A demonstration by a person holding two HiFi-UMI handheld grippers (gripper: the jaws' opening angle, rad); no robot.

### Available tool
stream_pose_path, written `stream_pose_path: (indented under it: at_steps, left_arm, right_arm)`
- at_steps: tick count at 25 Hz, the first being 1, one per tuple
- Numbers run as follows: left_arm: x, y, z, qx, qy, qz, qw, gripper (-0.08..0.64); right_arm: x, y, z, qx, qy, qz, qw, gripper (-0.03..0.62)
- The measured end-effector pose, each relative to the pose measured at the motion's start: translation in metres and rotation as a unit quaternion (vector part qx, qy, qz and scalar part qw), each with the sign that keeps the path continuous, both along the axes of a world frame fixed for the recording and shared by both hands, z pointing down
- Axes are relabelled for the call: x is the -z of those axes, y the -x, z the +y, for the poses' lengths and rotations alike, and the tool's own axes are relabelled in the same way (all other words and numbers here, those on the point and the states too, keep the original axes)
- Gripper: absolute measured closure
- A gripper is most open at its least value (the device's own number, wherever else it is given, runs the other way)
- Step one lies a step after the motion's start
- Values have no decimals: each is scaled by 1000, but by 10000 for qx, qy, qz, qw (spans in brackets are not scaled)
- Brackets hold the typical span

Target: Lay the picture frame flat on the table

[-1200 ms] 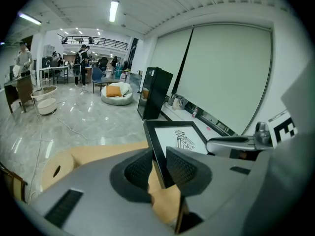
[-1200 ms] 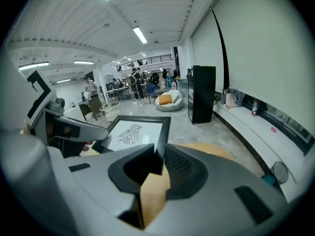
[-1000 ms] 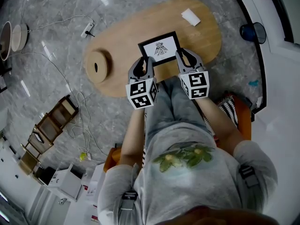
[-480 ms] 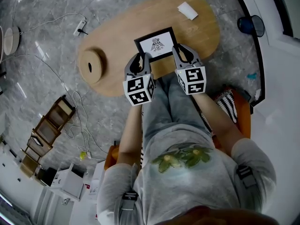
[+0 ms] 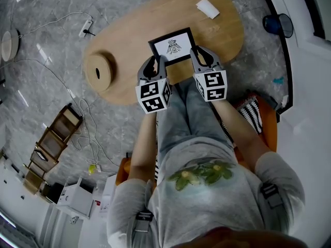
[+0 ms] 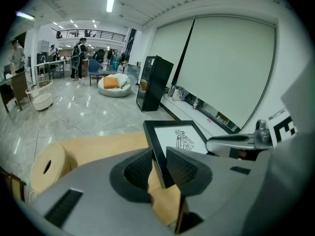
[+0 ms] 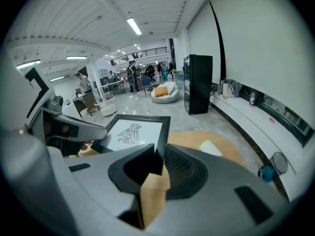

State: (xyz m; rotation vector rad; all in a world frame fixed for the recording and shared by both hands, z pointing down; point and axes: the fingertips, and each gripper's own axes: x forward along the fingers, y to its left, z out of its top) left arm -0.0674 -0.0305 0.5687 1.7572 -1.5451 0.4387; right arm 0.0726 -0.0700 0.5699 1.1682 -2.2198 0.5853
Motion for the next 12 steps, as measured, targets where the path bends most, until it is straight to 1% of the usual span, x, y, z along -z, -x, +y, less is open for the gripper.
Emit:
stream_pose_path:
  at_steps: [12]
  left_arm:
    - [-28,-2,2,21,190,65,9998,459]
  right_arm:
    - [-26,-2,1,42,181,146,9997,520]
